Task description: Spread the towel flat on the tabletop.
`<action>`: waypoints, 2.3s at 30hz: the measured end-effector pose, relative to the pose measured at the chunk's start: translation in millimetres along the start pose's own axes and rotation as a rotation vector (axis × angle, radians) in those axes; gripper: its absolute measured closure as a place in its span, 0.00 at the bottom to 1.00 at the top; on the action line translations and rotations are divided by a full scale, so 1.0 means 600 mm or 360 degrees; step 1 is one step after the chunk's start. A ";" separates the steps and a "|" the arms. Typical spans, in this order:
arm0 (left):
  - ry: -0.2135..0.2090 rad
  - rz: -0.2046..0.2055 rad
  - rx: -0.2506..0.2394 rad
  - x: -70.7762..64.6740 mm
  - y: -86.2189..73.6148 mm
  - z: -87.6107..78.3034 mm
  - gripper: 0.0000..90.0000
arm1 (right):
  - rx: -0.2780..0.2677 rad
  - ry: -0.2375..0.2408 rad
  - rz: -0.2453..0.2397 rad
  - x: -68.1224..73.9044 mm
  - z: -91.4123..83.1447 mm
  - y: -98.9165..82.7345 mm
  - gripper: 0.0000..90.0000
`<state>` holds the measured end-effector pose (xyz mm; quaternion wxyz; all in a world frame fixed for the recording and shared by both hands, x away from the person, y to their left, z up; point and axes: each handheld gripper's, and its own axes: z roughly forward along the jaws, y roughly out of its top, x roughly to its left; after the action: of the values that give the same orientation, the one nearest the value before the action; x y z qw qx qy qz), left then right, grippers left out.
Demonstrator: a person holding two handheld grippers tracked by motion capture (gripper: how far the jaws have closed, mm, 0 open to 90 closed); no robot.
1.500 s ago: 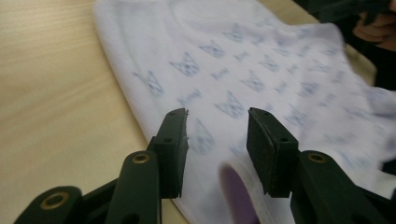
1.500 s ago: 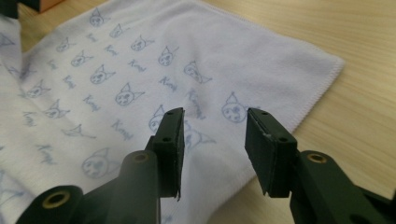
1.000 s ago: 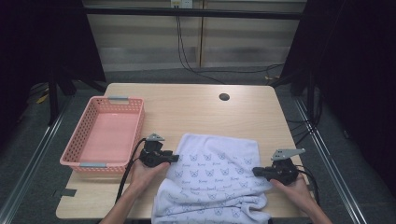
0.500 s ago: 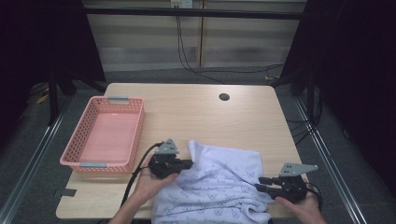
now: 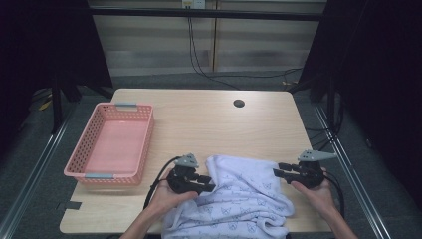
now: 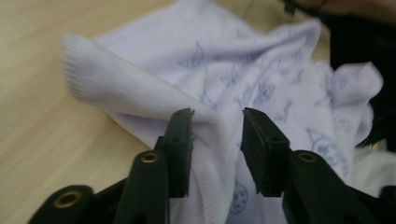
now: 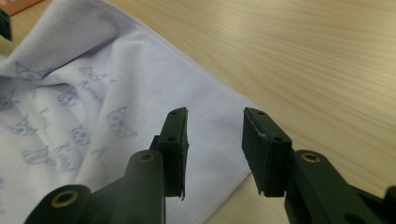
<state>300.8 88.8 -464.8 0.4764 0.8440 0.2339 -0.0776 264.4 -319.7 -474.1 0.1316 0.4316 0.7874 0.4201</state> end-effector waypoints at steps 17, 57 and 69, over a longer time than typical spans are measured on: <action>0.0178 -0.0019 0.0098 0.035 0.034 0.089 0.53 | 0.0160 -0.0107 -0.0033 -0.037 0.061 -0.010 0.55; 0.0543 -0.0025 -0.0377 0.080 0.089 -0.171 0.96 | -0.0372 0.0004 -0.0003 -0.051 -0.063 0.148 0.94; 0.0702 -0.0077 -0.0413 0.151 0.148 -0.205 0.96 | -0.0413 -0.0006 -0.0032 -0.067 -0.016 0.248 0.94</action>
<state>410.5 182.5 -363.0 0.5163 0.7663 0.3604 0.1277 367.5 -316.1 -359.2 0.1922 0.4038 0.7304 0.5163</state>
